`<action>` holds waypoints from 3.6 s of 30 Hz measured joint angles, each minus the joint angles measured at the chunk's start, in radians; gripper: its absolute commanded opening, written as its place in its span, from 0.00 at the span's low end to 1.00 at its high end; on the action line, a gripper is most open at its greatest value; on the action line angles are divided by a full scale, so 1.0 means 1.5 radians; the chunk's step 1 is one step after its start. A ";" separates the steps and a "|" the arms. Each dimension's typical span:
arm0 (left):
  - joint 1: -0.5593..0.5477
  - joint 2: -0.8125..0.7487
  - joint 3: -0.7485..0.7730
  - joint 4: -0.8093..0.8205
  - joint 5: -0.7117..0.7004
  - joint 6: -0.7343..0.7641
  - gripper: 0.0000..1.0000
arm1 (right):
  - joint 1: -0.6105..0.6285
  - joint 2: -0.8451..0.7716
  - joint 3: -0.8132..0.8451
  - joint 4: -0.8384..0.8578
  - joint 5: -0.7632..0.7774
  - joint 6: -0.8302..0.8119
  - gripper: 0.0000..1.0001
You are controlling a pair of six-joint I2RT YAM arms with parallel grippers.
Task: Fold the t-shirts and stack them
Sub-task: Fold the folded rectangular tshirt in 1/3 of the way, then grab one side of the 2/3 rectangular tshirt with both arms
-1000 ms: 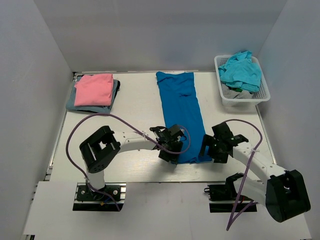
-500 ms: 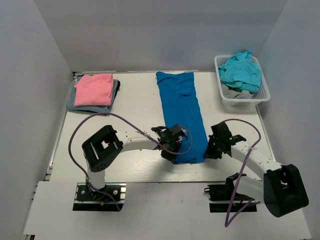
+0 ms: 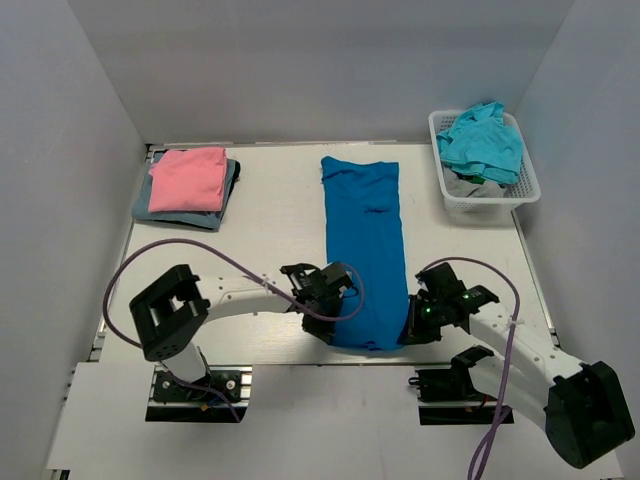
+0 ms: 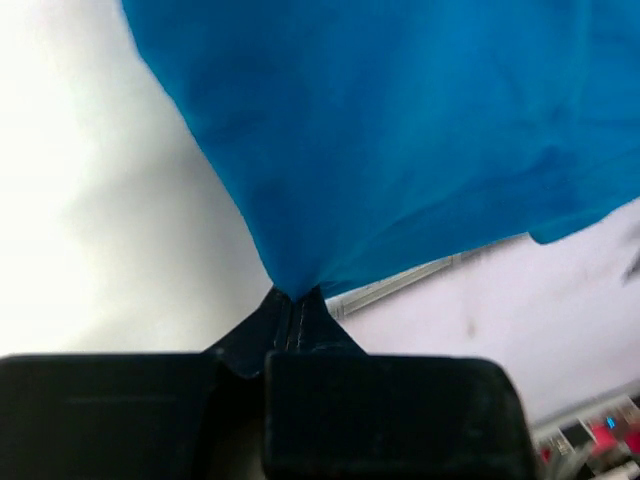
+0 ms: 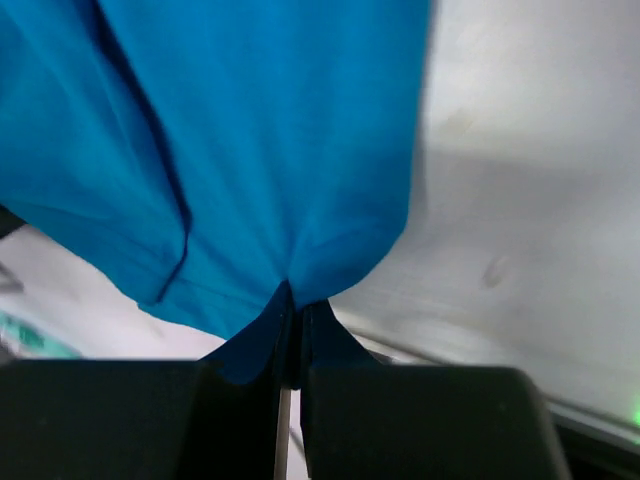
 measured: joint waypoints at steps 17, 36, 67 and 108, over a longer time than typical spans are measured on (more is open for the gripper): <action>-0.002 -0.045 0.070 -0.065 -0.084 -0.061 0.00 | 0.058 0.062 0.169 -0.056 0.076 0.041 0.00; 0.175 0.146 0.403 -0.114 -0.216 0.024 0.00 | -0.025 0.339 0.507 -0.031 0.266 -0.013 0.00; 0.308 0.403 0.639 -0.054 -0.123 0.134 1.00 | -0.139 0.718 0.789 0.015 0.141 -0.070 0.90; 0.258 0.149 0.122 0.167 0.049 0.130 0.52 | -0.187 0.422 0.257 0.207 -0.053 -0.109 0.49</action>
